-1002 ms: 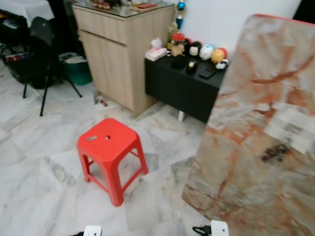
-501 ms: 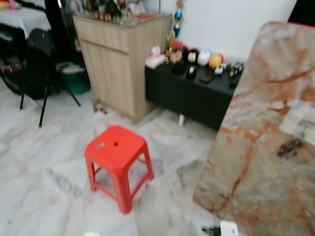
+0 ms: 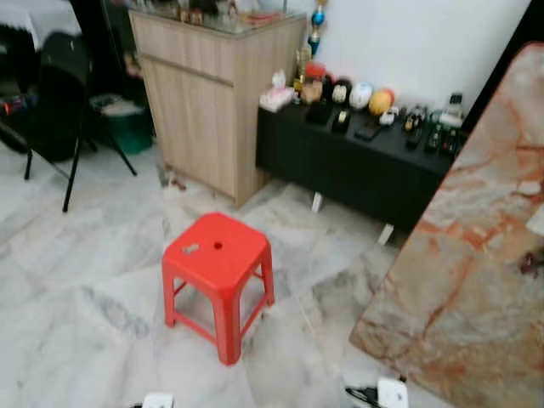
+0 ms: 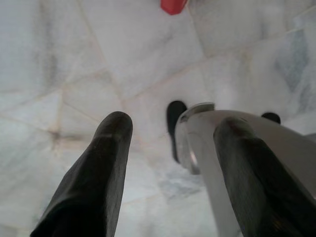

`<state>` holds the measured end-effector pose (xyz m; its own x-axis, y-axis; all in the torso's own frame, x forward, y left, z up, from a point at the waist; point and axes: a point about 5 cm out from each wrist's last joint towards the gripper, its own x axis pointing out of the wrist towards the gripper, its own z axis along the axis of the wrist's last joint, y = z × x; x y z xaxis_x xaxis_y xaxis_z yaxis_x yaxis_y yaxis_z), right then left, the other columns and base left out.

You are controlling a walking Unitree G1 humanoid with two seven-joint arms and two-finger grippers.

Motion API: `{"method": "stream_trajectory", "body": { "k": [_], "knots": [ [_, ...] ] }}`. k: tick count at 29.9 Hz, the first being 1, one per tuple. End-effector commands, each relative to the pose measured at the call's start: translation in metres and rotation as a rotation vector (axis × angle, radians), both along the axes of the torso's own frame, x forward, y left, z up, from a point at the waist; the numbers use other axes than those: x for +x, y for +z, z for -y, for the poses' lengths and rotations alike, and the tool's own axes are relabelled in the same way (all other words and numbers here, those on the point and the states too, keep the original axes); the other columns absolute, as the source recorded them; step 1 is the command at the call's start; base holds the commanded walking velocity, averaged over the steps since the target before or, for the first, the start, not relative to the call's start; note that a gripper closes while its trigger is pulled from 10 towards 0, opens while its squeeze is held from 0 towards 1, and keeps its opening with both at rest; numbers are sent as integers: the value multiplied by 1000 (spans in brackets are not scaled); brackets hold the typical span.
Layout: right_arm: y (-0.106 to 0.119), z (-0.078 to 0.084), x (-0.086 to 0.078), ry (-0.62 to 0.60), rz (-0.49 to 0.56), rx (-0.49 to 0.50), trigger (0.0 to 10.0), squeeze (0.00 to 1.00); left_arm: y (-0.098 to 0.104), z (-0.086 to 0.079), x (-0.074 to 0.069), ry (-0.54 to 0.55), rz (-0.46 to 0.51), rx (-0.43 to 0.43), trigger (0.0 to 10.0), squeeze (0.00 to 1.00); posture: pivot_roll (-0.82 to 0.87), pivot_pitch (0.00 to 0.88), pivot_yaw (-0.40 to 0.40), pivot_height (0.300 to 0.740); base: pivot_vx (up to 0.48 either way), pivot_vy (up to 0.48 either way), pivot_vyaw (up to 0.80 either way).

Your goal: Hang keys on a hook

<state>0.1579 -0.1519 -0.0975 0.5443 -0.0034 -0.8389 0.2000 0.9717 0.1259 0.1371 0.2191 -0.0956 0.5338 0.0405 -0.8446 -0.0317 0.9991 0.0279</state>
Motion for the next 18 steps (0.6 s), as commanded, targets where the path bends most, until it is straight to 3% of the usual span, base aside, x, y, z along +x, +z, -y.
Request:
{"method": "stream_trajectory", "body": {
  "k": [1, 18],
  "knots": [
    [-1, 9, -3, -18, -2, -18, 10000, 0, -1, 5, 1, 1, -6, -12, 10000, 0, 79, 0, -74, 740, 0, 277, 0],
    [0, 10, -2, -20, 0, -28, 10000, 0, -2, 4, -2, 6, -10, -17, 10000, 0, 71, 0, -75, 740, 0, 288, 0]
  ]
}}
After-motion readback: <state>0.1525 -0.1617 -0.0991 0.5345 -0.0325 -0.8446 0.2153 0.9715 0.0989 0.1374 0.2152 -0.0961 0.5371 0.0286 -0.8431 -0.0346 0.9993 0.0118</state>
